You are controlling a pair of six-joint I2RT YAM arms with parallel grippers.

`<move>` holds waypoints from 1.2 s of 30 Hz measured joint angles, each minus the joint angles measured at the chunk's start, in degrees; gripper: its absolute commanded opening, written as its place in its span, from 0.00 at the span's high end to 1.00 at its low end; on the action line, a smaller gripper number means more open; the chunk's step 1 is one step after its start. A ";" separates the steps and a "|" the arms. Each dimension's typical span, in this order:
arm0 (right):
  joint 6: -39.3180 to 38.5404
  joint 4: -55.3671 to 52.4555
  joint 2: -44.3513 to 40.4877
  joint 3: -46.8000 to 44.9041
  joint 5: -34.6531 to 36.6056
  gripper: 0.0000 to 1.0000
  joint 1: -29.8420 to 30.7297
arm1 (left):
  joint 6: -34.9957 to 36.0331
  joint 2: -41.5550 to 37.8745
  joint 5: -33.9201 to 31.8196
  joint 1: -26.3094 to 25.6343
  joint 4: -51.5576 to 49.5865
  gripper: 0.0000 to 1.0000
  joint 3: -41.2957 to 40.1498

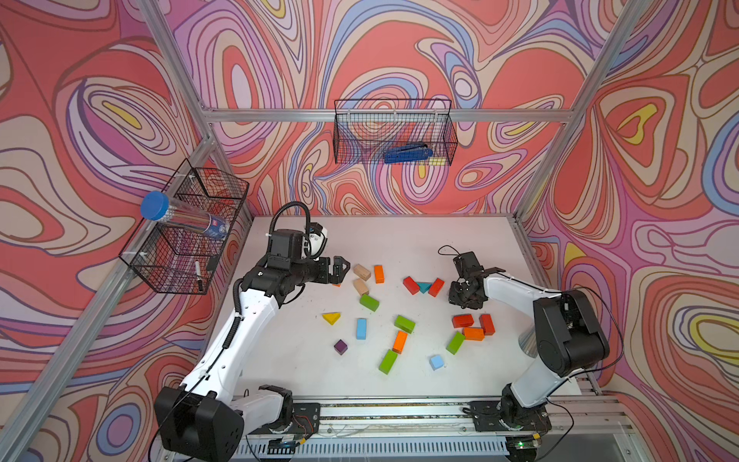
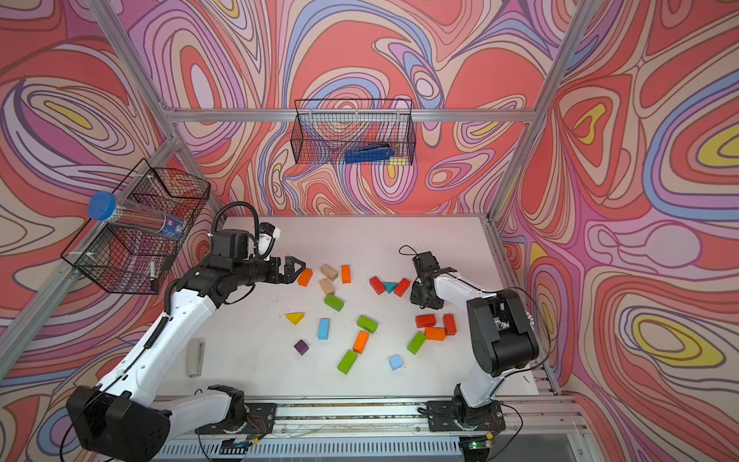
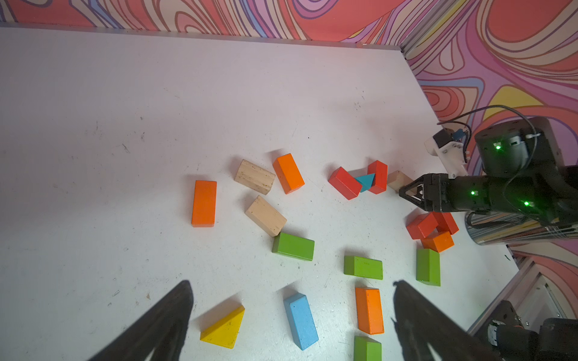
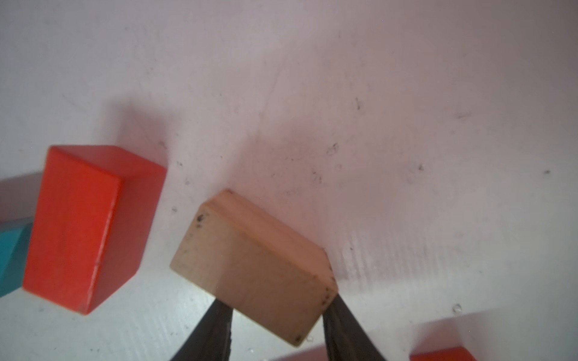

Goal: Assemble a heart with building blocks
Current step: Assemble the building block at the center of the board.

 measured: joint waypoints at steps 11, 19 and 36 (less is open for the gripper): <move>-2.99 1.38 0.83 1.01 -1.64 0.50 -0.26 | 0.00 0.00 0.00 0.00 0.00 0.00 0.00; -3.26 2.34 1.27 1.22 -3.56 0.59 -0.26 | -0.02 0.00 0.00 0.00 0.00 0.00 0.00; -3.34 0.61 -0.11 1.33 -3.69 0.52 -0.26 | -0.02 0.00 0.00 0.00 0.00 0.00 -0.02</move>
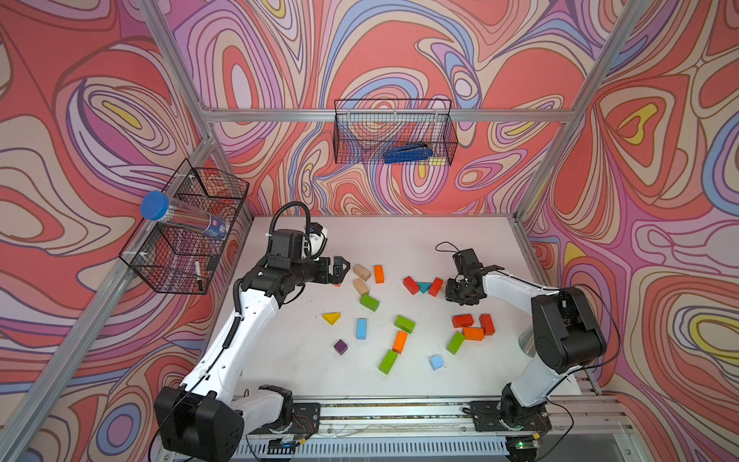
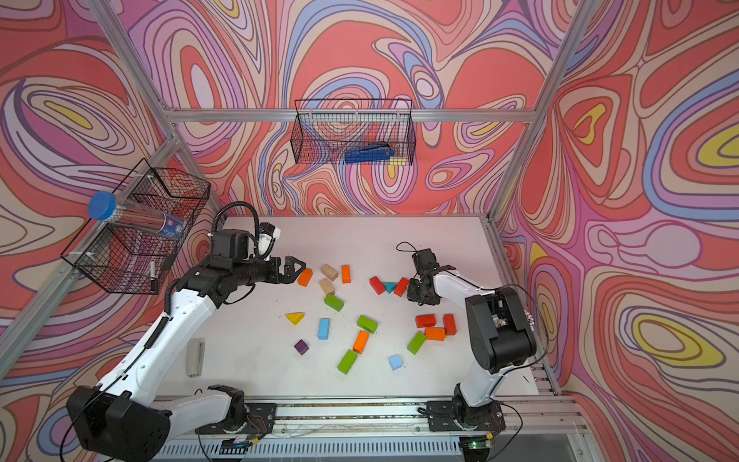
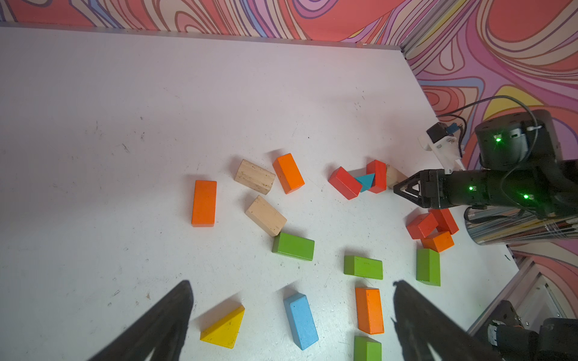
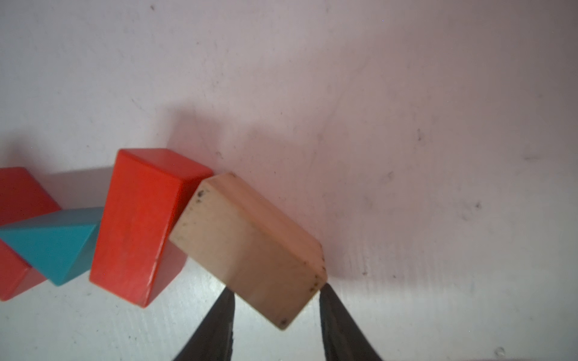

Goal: Assemble a heart with building blocks
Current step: Assemble the building block at the center of the board.

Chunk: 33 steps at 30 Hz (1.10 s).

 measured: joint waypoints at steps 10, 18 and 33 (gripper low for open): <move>5.95 -0.94 -3.87 -0.72 -2.40 0.71 0.00 | 0.00 0.00 0.00 0.00 0.00 0.00 0.00; 10.64 1.46 -3.13 -1.29 -6.51 0.76 0.00 | 0.00 0.00 0.02 0.00 0.00 0.00 0.00; 12.20 4.83 0.98 -1.22 -10.78 0.76 0.79 | 0.00 0.09 0.04 0.00 0.00 0.00 0.00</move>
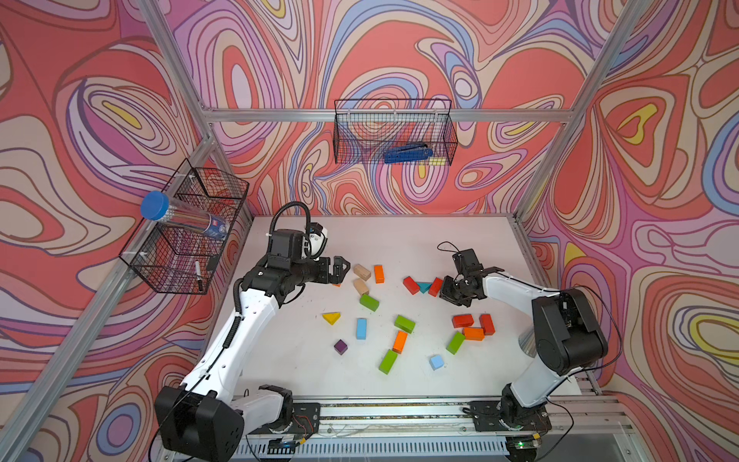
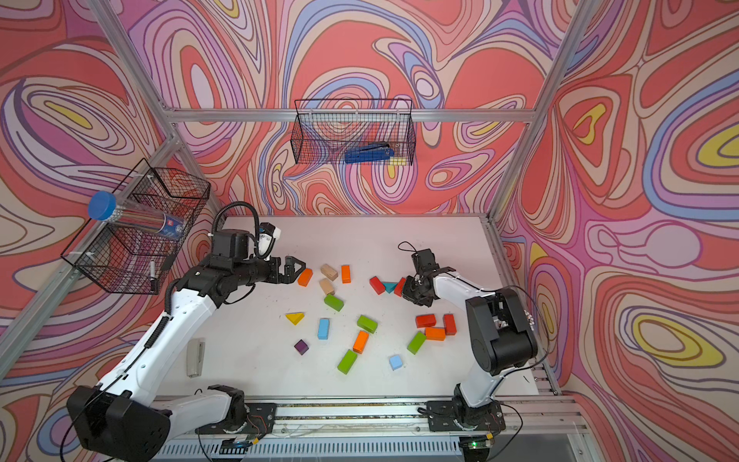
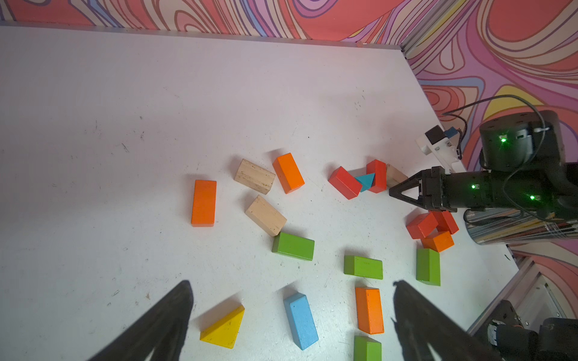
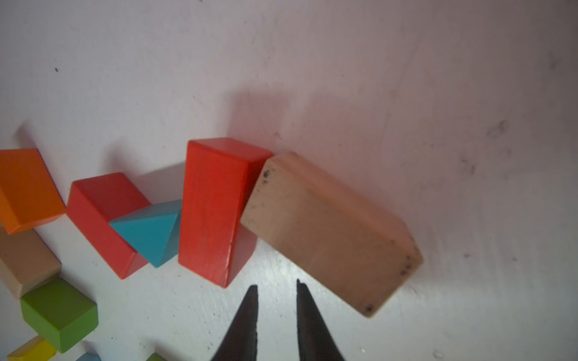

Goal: Assemble a heart with building blocks
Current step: Assemble the building block at the center of the board, then adjust the building block at the center of the board.

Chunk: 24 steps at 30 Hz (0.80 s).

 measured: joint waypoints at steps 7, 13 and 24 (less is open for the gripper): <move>0.24 0.83 1.46 0.11 -0.83 0.76 0.33 | 0.00 0.02 0.00 0.00 0.02 0.00 0.00; 0.28 1.40 1.88 0.90 -1.42 0.76 0.48 | 0.02 0.13 0.00 0.00 0.02 0.00 0.00; 0.46 2.05 1.88 1.11 -1.75 0.76 0.79 | 0.00 0.37 -0.02 0.00 0.00 0.00 0.00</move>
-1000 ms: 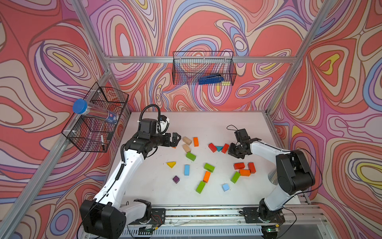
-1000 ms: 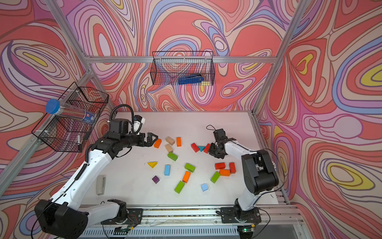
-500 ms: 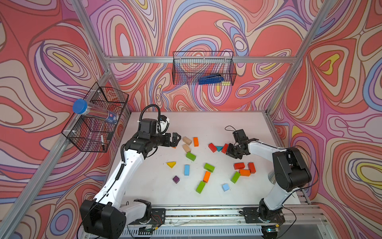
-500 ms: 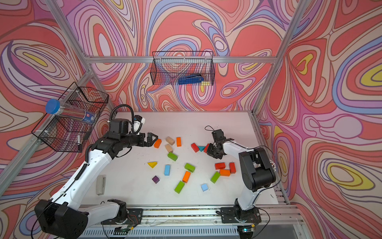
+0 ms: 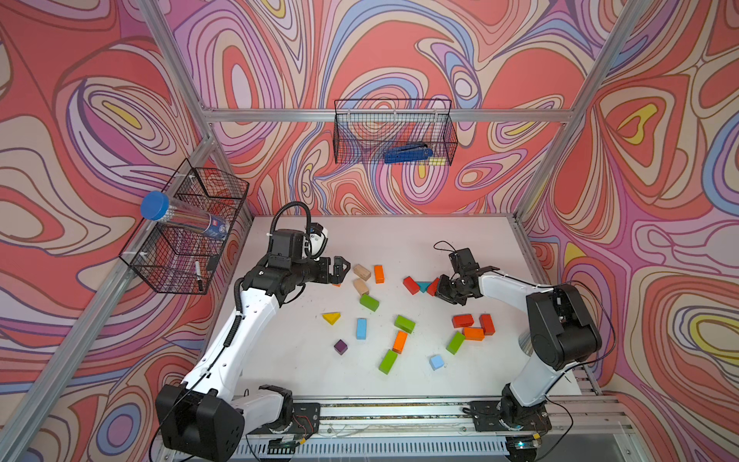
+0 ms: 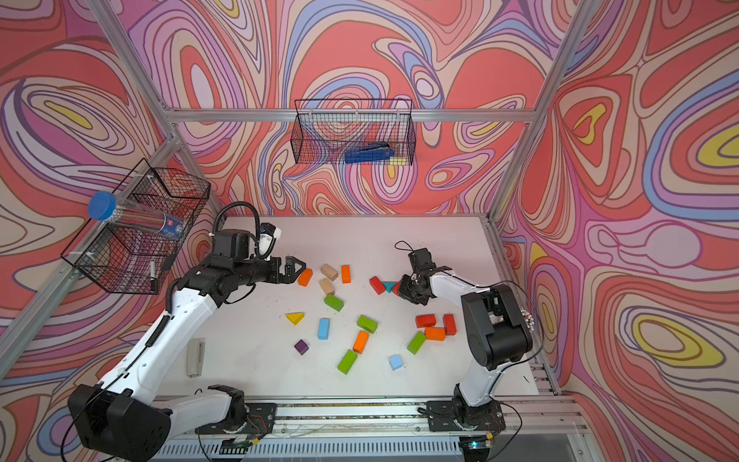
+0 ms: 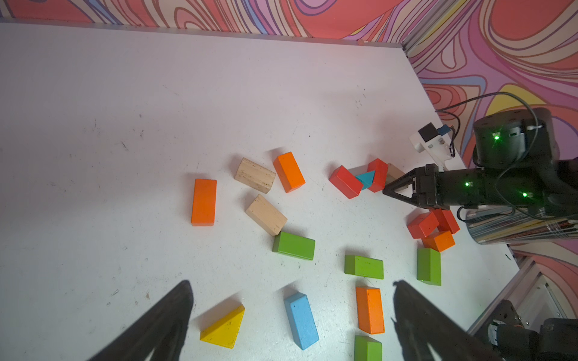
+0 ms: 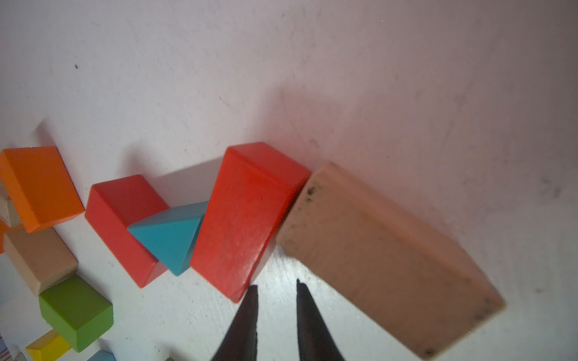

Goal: Assemble a heart with building blocks
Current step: Adjust the building block at the center of the board.

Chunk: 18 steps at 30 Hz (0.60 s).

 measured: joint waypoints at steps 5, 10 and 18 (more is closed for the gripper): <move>-1.22 -1.70 -0.37 0.04 1.51 0.72 0.00 | 0.02 0.00 0.00 -0.02 0.00 0.00 0.00; -4.85 -3.48 -5.57 -0.59 1.33 0.63 0.00 | 0.11 0.37 -2.05 -1.57 -0.26 0.02 -0.04; -10.05 -4.13 -18.25 -1.88 -3.74 0.51 0.07 | -1.03 9.99 -4.20 -4.28 -4.59 0.05 0.79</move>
